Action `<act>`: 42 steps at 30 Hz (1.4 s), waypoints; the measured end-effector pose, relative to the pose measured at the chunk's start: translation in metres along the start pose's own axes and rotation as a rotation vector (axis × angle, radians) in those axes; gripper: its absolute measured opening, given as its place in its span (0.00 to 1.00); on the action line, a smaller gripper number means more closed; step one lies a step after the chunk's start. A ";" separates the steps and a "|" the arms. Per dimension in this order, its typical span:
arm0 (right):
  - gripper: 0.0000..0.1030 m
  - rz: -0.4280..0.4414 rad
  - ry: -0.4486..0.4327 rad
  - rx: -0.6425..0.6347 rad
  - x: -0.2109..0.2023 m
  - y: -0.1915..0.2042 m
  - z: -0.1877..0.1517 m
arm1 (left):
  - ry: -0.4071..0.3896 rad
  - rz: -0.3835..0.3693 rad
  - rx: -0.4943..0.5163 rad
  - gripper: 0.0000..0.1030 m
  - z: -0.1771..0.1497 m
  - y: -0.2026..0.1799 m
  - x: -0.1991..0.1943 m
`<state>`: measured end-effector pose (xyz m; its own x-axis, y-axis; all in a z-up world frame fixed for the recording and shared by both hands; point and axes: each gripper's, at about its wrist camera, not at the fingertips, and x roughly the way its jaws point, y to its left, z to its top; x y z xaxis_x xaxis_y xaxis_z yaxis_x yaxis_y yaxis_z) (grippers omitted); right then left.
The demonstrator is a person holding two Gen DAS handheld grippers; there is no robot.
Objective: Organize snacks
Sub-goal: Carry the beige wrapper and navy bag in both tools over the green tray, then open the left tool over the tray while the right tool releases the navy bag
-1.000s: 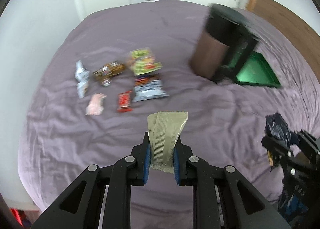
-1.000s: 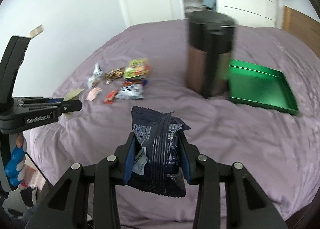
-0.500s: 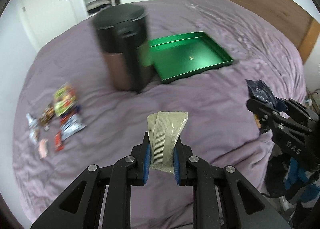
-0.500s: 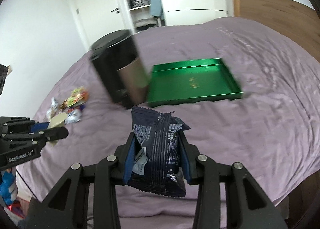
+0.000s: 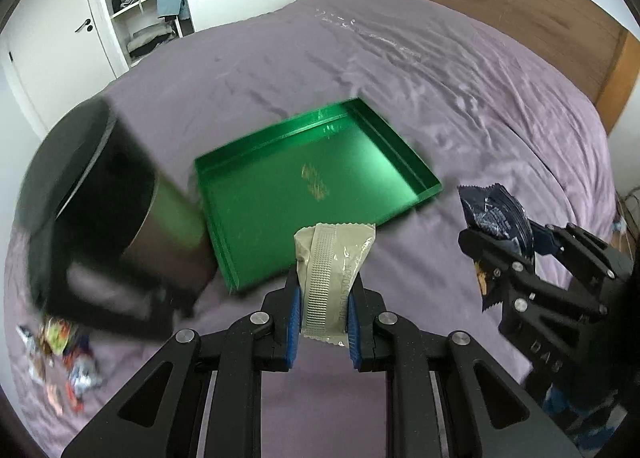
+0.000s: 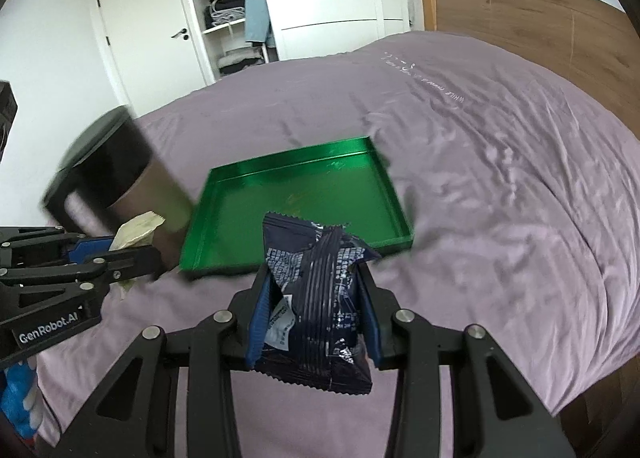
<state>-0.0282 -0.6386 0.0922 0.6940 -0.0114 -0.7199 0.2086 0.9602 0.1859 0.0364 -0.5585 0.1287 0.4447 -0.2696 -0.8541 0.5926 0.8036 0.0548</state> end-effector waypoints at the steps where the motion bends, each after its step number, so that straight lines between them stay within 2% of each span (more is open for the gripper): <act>1: 0.00 -0.007 0.003 -0.004 0.010 -0.002 0.007 | 0.001 -0.001 -0.008 0.16 0.006 0.001 0.008; 10: 0.00 -0.034 0.056 -0.055 0.129 -0.013 0.081 | 0.027 0.033 -0.140 0.16 0.080 0.042 0.116; 17: 0.00 -0.064 0.112 -0.093 0.200 -0.012 0.105 | 0.046 0.070 -0.174 0.16 0.099 0.057 0.172; 20: 0.00 -0.080 0.127 -0.100 0.216 -0.016 0.106 | 0.061 0.075 -0.184 0.15 0.101 0.059 0.192; 31: 0.00 -0.096 0.207 -0.104 0.259 -0.029 0.102 | 0.068 0.081 -0.196 0.16 0.098 0.062 0.217; 42: 0.00 -0.087 0.233 -0.101 0.265 -0.028 0.103 | 0.043 0.107 -0.190 0.16 0.093 0.061 0.215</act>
<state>0.2203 -0.6969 -0.0348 0.4964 -0.0421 -0.8671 0.1832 0.9814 0.0573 0.2310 -0.6166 -0.0035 0.4667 -0.1578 -0.8702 0.4047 0.9130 0.0515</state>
